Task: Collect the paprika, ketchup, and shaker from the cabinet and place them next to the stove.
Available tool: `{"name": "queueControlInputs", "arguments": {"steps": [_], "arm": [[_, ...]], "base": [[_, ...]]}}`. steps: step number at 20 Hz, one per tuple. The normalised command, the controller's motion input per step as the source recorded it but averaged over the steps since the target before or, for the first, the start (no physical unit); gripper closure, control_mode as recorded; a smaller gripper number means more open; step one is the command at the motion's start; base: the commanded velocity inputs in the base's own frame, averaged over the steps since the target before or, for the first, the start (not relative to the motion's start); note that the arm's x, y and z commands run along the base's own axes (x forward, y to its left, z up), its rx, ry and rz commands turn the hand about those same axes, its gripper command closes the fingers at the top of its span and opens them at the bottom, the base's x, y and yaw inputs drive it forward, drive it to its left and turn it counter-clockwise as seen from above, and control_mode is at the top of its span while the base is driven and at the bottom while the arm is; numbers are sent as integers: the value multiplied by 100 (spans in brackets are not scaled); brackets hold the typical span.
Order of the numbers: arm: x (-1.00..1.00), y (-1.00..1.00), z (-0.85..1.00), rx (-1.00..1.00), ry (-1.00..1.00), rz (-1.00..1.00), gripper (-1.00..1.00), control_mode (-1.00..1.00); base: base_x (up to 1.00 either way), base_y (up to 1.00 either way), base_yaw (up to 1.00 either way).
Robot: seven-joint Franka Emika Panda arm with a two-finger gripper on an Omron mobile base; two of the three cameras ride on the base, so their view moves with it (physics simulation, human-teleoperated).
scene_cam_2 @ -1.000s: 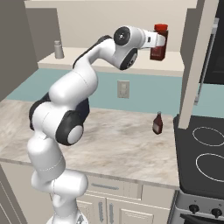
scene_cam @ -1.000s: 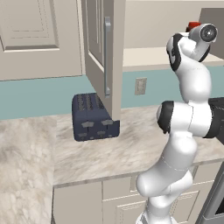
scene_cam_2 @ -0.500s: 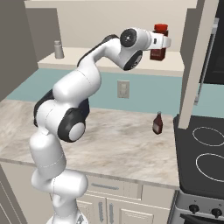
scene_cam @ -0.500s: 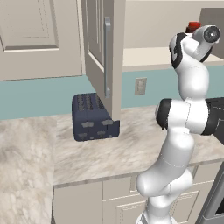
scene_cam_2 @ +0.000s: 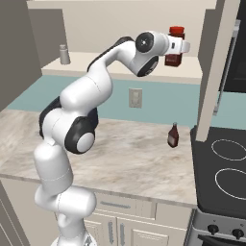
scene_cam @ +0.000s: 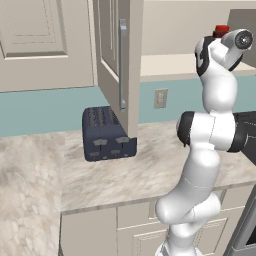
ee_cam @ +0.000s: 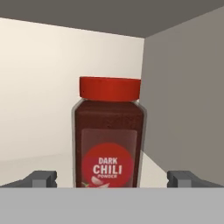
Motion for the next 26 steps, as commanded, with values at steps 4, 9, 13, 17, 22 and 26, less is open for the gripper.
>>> {"name": "queueControlInputs", "arguments": {"steps": [4, 9, 13, 17, 22, 26], "arm": [[2, 0, 0, 0, 0, 0, -100, -100], [0, 0, 0, 0, 0, 0, -100, -100], [5, 4, 0, 0, 2, -1, -100, -100], [11, 3, 0, 0, 4, -2, -100, -100], [15, 0, 0, 0, 5, -1, -100, -100], [16, 0, 0, 0, 6, 0, -100, -100]], "base": [[0, 0, 0], [0, 0, 0], [0, 0, 0], [0, 0, 0], [0, 0, 0], [0, 0, 0]]}}
